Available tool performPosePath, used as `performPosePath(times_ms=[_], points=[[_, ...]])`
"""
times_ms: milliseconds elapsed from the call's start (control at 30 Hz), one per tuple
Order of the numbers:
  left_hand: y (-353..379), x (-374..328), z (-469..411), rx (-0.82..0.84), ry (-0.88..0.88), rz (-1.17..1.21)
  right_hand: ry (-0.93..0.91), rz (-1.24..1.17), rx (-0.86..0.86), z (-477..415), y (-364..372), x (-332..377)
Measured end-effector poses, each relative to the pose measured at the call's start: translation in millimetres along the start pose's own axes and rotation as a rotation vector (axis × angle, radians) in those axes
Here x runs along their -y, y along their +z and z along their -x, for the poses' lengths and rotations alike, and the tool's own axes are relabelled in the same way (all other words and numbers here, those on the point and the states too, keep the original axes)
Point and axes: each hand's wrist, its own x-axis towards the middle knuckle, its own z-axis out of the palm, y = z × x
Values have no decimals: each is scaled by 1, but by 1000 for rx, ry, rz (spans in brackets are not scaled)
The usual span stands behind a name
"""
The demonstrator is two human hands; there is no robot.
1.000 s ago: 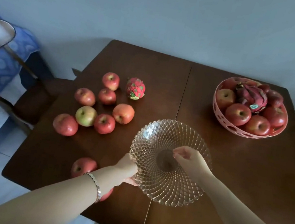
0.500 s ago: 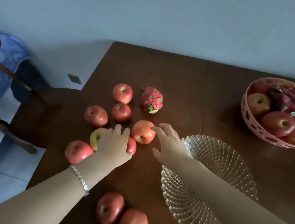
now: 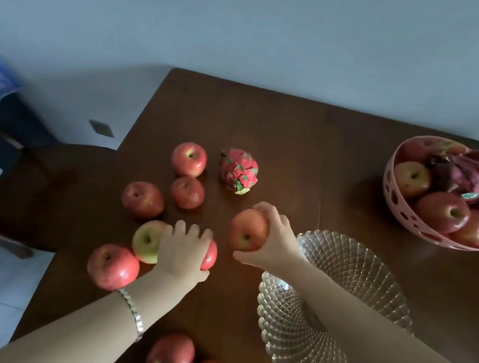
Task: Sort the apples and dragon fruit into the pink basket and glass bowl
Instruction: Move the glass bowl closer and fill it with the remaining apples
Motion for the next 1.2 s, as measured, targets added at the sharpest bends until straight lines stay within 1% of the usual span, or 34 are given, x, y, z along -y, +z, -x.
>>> performPosePath(times_ms=[100,133,167,233,300,367,433,567,700,833,933,1000,1033,1067,1133,1200], points=[[-11,-12,10,-126,-19,157,108,-411,-66,39,-31,-25],[-15,-20,13,-172,-14,237,150,-481,-84,53,-41,-36],[-20,-28,16,-203,4,323,197,-502,-100,64,-48,-48],[-29,-50,21,-213,56,482,287,-445,-132,84,-59,-74],[-35,-71,24,-211,100,578,351,-319,-173,92,-60,-95],[-40,-92,26,-218,133,610,339,-160,-183,96,-60,-108],[-42,-110,28,-211,147,617,315,-70,-177,98,-56,-116],[-45,-133,30,-207,130,644,300,-41,-116,99,-49,-125],[-48,-145,32,-209,104,681,289,-152,-84,110,-49,-132],[-51,-151,37,-181,63,759,239,-63,24,119,-51,-135],[-50,-150,42,-180,39,776,244,-29,94,119,-59,-130],[-50,-150,47,-178,31,778,236,-34,111,119,-69,-124],[-50,-150,49,-179,30,781,211,-37,93,120,-76,-120],[-49,-151,51,-179,35,781,177,-72,63,121,-82,-114],[-50,-155,56,-193,71,784,126,-311,13,124,-95,-100],[-54,-164,63,-217,145,760,124,-584,78,126,-102,-86]])
